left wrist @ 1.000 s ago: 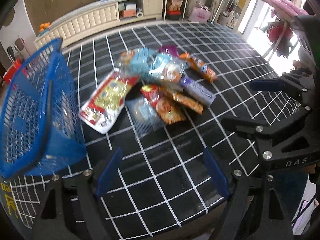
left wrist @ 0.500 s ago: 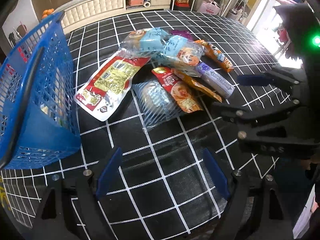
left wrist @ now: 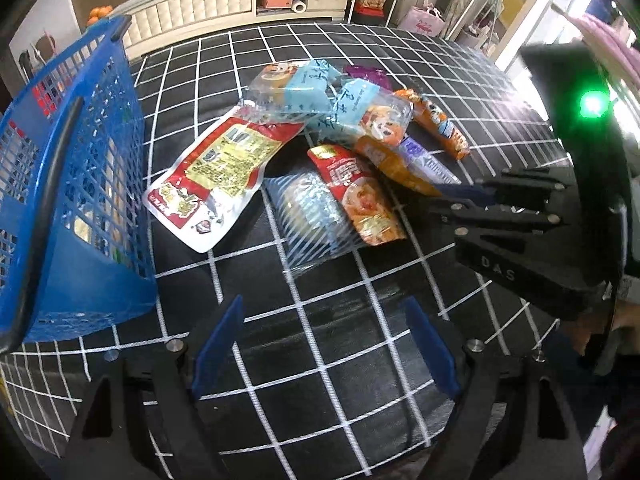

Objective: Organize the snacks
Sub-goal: 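Grasp the red noodle bag with the right tool while the left tool grasps the orange pouch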

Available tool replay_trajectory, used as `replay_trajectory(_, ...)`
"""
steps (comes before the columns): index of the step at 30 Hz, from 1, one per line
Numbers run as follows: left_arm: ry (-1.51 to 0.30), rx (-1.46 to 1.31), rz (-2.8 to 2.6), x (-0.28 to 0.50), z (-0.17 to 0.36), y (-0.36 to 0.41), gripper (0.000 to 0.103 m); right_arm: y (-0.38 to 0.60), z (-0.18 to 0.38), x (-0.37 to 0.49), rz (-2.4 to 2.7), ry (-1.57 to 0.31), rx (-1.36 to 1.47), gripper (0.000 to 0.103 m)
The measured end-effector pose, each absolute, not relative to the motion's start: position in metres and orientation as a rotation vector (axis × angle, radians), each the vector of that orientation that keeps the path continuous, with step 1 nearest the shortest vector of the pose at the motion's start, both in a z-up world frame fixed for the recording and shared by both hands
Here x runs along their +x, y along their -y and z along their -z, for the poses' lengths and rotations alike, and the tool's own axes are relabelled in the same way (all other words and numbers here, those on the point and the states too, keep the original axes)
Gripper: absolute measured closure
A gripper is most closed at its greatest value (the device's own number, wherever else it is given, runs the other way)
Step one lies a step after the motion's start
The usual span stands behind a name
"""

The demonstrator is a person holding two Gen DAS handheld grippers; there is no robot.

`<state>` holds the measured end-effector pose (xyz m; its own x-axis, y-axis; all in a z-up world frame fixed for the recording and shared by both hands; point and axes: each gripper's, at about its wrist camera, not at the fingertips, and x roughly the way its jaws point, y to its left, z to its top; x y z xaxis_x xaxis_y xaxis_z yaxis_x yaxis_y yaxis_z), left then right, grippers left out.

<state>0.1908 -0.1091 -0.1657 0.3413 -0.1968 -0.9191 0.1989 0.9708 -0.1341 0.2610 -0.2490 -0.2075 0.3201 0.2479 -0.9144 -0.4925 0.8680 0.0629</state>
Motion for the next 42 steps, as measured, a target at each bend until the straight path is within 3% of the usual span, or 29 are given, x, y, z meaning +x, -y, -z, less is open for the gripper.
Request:
replay_trajectory(8,-1.212,-0.089,0.250,0.204,0.170,0.111,0.022,0.280,0.193,0.254,-0.514,-1.172,-0.096,0.096)
replay_trajectory(28,-1.255,-0.180,0.247,0.253,0.191,0.132,0.028,0.309,0.197,0.259,-0.537,-1.177,0.023,0.097)
replay_trajectory(31,-1.258,-0.160,0.240,0.258,0.191,0.137,0.034,0.312,0.197,0.261,-0.542,-1.174,0.031,0.097)
replay_trajectory(34,-1.260,-0.139,0.241,0.262,0.191,0.143,0.047,0.316,0.197,0.262,-0.546,-1.174,0.048,0.097)
replay_trajectory(37,-1.274,-0.121,0.233,0.264,0.191,0.148,0.064,0.318,0.196,0.263,-0.548,-1.176,0.056,0.097)
replay_trajectory(38,-1.282,-0.107,0.236,0.265,0.192,0.151,0.077,0.318,0.196,0.263,-0.545,-1.176,0.055,0.097)
replay_trajectory(42,-1.279,-0.084,0.234,0.269,0.191,0.160,0.085,0.319,0.197,0.266,-0.533,-1.179,0.059,0.097)
